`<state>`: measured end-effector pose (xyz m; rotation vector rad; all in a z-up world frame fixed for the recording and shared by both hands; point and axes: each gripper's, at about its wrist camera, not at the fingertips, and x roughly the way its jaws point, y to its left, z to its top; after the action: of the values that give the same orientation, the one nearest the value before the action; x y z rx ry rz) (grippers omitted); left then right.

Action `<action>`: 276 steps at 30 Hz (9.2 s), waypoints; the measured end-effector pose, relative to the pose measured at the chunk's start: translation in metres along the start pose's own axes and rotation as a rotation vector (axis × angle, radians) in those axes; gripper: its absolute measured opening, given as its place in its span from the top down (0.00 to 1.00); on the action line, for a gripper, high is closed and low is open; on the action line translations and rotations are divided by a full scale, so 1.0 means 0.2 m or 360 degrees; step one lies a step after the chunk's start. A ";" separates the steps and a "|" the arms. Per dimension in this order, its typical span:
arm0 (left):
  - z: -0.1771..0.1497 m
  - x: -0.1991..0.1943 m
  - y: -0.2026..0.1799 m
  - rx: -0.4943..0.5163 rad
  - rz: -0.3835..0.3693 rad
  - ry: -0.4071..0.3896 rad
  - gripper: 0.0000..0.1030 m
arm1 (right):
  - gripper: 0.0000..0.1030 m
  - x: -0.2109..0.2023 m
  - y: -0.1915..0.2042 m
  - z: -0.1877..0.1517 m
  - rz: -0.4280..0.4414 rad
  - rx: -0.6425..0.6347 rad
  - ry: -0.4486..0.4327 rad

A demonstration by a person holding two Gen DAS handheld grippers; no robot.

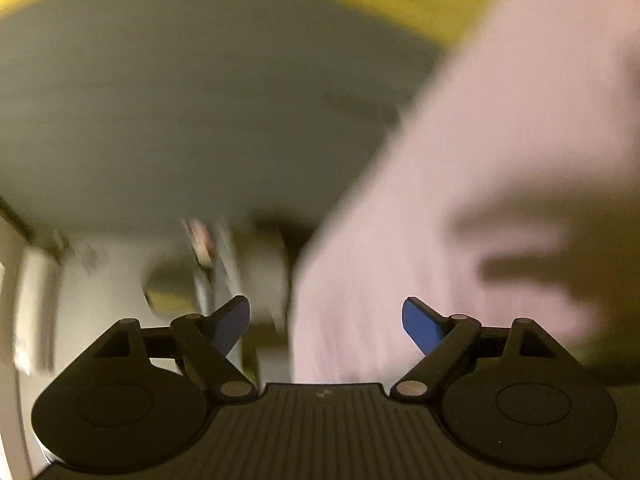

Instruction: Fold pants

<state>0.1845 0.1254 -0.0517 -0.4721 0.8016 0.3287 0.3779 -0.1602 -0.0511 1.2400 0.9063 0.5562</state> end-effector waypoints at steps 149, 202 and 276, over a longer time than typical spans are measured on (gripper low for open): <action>-0.61 0.19 -1.09 0.0582 -0.1049 0.0840 0.20 | 0.04 -1.52 -0.40 -0.84 -0.0691 -0.0280 -0.0578; -0.15 0.10 -0.73 0.0307 -0.1348 0.0419 0.84 | 0.05 -1.34 -0.26 -0.97 -0.0997 -0.0791 -0.0601; -0.30 -0.02 -0.76 0.0629 -0.0897 0.0533 0.85 | 0.04 -0.96 -0.15 -1.23 -0.1642 -0.1578 -0.0330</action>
<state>0.2141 -0.0349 -0.0426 -0.3633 0.9908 -0.4374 0.0650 -0.1821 -0.0406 -0.1294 0.7952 -0.0127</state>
